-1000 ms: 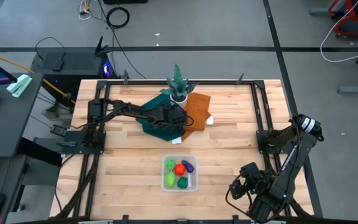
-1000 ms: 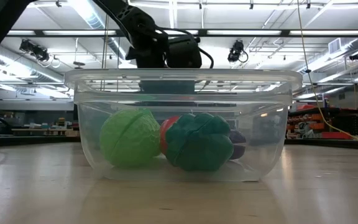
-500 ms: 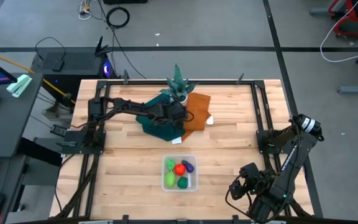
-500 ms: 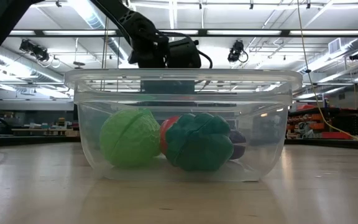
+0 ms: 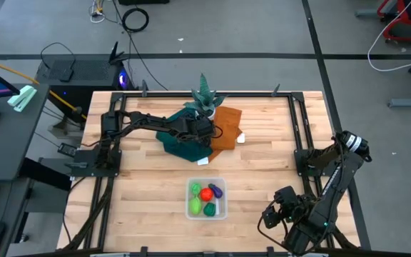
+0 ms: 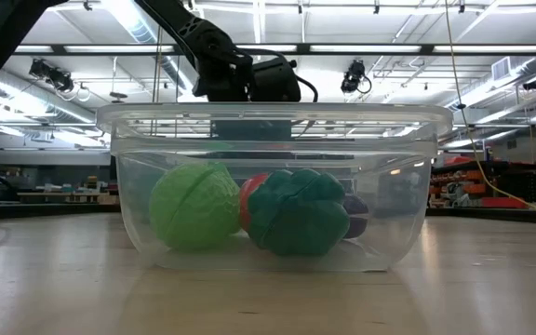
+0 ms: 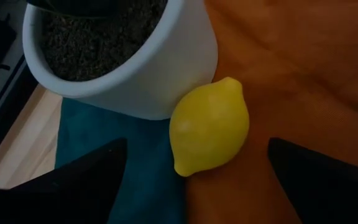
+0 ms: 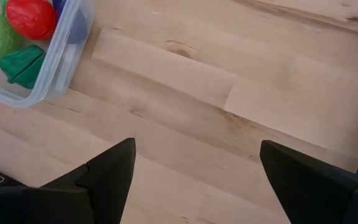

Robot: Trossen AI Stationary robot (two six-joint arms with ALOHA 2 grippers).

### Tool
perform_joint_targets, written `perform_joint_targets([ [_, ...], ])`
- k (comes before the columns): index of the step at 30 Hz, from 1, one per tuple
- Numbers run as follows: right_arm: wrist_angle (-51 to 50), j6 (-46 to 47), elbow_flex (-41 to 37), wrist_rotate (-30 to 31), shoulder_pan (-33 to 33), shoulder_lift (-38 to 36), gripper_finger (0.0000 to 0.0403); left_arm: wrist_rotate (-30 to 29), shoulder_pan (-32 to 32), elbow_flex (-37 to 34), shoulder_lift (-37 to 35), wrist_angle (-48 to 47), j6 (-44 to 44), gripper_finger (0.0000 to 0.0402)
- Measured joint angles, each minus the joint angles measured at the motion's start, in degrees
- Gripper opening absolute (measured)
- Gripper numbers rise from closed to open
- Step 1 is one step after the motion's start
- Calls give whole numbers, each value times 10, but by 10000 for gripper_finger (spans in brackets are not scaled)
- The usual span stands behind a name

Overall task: Pick and placing Produce into tupperware
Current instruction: Put the yellow lemon into the transparent bin

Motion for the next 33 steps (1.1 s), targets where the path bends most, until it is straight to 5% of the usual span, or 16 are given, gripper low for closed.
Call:
perform_joint_targets([
  [33, 6, -16, 0, 6, -11, 0, 309, 52, 14, 0, 0, 28, 20, 400],
])
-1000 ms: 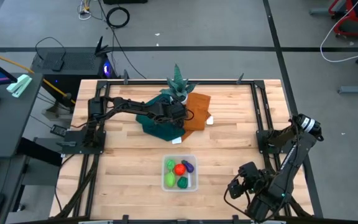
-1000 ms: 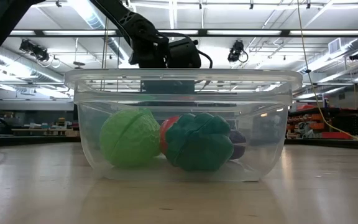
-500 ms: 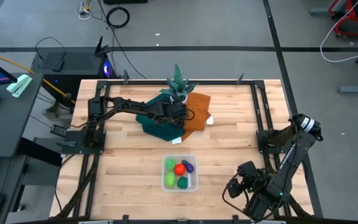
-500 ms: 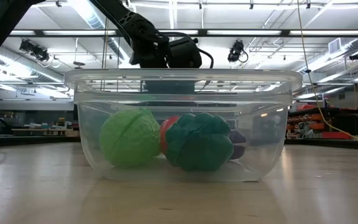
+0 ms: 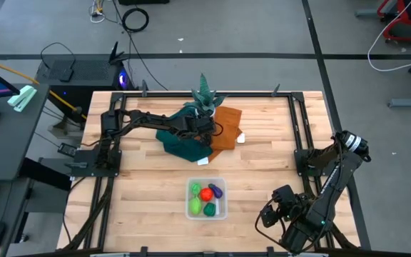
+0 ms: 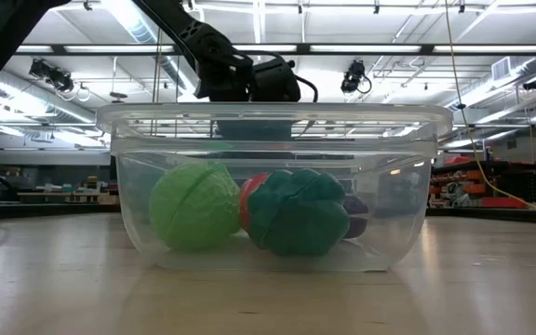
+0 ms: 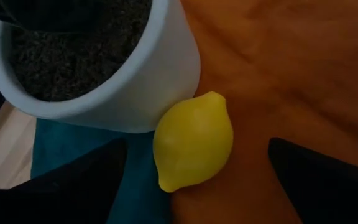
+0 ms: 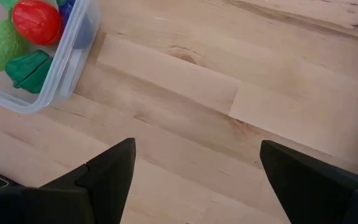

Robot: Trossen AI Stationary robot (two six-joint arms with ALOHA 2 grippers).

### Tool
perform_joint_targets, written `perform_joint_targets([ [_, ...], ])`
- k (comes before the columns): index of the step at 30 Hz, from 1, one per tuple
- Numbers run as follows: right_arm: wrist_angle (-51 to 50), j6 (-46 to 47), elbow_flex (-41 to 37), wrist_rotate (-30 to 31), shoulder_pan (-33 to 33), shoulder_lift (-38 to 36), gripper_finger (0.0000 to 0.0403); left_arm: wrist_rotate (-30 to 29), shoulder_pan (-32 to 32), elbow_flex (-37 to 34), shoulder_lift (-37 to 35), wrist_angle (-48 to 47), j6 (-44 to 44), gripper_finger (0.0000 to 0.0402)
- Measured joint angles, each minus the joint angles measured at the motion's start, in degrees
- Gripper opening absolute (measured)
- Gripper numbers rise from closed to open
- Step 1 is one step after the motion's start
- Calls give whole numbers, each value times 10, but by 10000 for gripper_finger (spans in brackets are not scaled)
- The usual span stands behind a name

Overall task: Pick and placing Produce into tupperware
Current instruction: Put the yellow lemon into the transparent bin

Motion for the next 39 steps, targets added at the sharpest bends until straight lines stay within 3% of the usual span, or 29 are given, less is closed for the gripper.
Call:
perform_joint_targets([
  [14, 6, -4, 0, 2, 0, 0, 309, -33, -10, 2, 32, 28, 1, 400],
  [39, 16, -4, 0, 4, 0, 0, 309, -21, -4, 1, 34, 47, 5, 400],
])
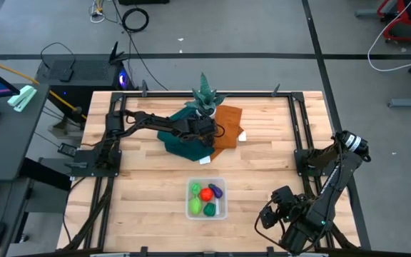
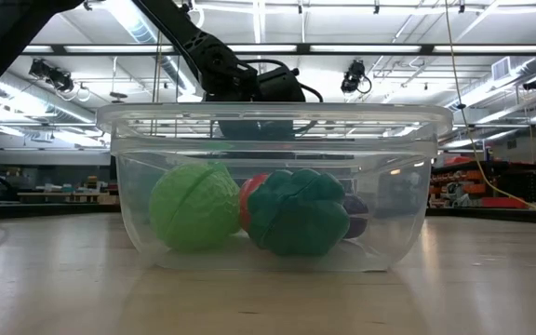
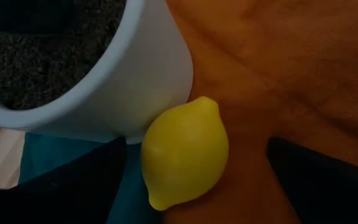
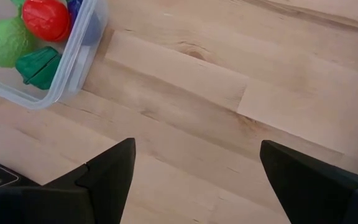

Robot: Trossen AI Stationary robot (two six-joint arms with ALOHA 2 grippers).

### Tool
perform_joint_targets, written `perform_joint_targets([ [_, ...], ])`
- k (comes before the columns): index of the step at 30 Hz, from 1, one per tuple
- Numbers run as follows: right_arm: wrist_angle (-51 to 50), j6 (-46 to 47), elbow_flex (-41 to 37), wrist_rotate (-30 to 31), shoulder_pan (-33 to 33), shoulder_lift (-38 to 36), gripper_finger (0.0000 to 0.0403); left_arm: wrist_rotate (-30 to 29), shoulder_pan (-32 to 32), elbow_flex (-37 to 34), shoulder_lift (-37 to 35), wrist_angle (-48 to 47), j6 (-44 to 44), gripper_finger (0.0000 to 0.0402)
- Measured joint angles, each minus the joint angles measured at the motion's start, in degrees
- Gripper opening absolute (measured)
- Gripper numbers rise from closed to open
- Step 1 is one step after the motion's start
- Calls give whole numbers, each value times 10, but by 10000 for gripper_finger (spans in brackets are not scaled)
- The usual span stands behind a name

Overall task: Pick and placing Produce into tupperware
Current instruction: Put the yellow lemon into the transparent bin

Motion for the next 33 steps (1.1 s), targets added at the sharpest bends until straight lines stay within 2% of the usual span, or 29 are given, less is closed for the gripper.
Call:
perform_joint_targets([
  [5, 4, 0, 0, 0, 0, 0, 309, 34, 9, 0, -1, -5, -8, 400],
  [13, 13, 0, 0, 0, 0, 0, 309, 42, 17, 0, -1, -10, -7, 400],
  [22, 14, 0, 0, 0, 0, 0, 309, 93, 29, 0, -1, -13, -6, 400],
  [33, 13, 0, 0, 2, 0, 0, 309, 122, 35, 0, -1, -17, -4, 400],
])
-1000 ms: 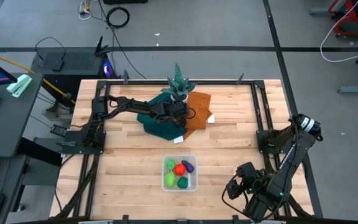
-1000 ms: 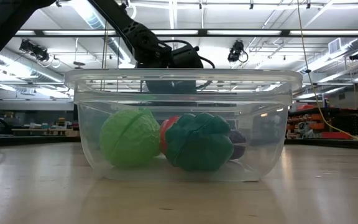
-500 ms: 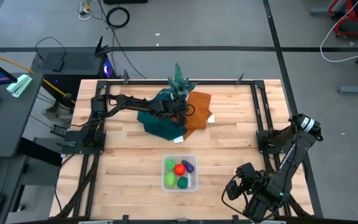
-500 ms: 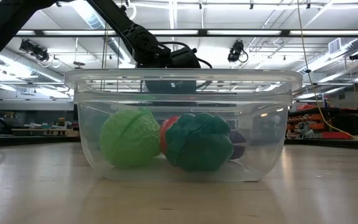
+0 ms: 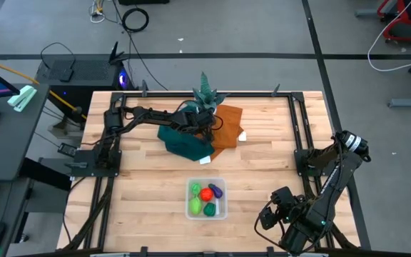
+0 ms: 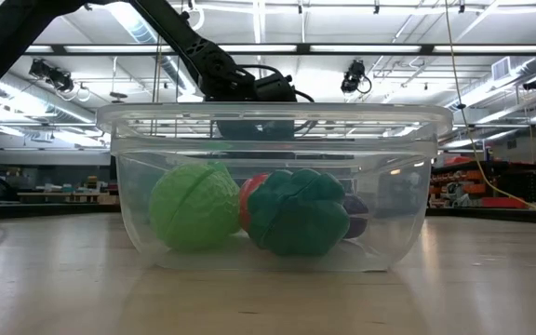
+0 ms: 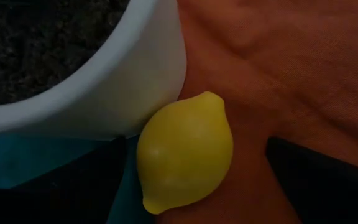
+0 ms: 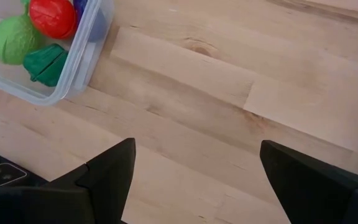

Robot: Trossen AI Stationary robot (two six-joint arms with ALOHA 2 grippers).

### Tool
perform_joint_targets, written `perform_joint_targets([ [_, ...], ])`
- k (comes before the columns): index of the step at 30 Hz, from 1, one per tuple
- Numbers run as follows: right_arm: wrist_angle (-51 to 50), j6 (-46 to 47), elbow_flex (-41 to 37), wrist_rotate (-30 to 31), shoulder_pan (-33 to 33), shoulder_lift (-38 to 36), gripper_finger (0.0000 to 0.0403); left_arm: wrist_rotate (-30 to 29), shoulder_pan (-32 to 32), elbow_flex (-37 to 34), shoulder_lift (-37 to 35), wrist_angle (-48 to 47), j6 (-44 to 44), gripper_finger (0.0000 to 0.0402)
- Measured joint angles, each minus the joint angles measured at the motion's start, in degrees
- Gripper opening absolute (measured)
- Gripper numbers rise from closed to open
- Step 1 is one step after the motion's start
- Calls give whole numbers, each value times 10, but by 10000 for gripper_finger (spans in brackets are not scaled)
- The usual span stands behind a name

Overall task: Pick and placing Produce into tupperware
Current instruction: Put the yellow lemon into the transparent bin

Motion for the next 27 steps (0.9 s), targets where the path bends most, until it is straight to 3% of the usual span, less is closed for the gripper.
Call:
perform_joint_targets([
  [7, 1, 0, 0, 0, 0, 0, 309, 1, -2, 0, 0, 0, 2, 378],
  [21, 2, -5, 0, 1, 0, 0, 309, 6, -3, 0, 1, -1, 15, 219],
  [27, 2, -5, 0, 1, 0, 0, 309, 4, -3, 0, 1, -1, 18, 227],
])
